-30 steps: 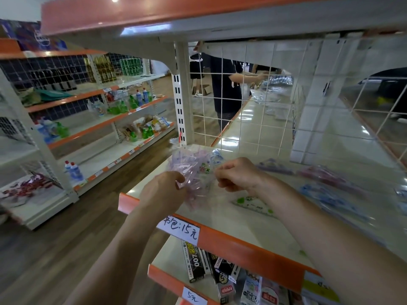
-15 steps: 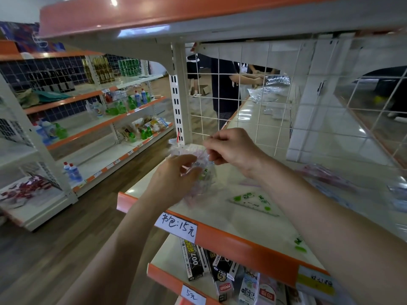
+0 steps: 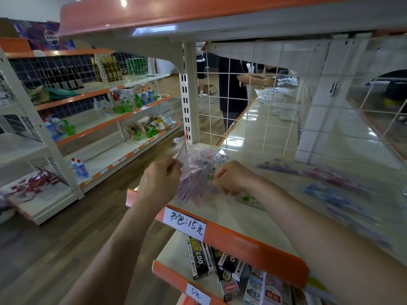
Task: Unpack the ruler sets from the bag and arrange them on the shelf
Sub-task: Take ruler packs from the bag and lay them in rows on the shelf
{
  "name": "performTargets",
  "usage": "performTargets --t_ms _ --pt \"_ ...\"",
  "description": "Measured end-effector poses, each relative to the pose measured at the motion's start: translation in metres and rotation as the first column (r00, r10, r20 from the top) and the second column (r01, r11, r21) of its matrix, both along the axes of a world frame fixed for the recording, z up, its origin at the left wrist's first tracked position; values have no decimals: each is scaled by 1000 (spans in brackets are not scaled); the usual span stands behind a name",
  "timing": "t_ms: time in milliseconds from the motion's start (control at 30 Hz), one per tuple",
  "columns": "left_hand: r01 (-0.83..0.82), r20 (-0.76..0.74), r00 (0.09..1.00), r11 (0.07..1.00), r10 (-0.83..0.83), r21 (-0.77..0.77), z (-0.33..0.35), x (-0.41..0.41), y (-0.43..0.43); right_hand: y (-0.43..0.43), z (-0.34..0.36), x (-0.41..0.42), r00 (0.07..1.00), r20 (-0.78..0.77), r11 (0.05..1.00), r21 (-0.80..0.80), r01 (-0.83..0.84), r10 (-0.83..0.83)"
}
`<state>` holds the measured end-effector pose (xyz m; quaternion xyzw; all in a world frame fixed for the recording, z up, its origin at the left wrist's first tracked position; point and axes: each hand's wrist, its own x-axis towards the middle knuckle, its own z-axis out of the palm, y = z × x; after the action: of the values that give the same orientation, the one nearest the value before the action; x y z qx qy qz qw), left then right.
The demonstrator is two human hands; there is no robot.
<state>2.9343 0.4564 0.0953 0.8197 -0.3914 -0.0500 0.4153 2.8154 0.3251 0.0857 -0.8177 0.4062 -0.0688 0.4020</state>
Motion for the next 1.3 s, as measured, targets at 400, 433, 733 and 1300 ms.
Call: performTargets --t_ms 400,433,733,1300 --pt "11 -100 995 998 -16 -56 -4 -2 -3 0 29 -18 845 504 970 232 67 -178" --pt "15 -98 995 998 -20 -58 -4 -2 -4 -1 32 -23 836 518 973 218 76 -181" --pt "61 -440 887 979 -142 -193 -12 -38 -37 -19 27 -99 712 603 930 293 223 -361" --pt "90 -655 657 901 -375 -425 -36 -124 -91 -21 -17 -189 505 755 872 178 456 -419"
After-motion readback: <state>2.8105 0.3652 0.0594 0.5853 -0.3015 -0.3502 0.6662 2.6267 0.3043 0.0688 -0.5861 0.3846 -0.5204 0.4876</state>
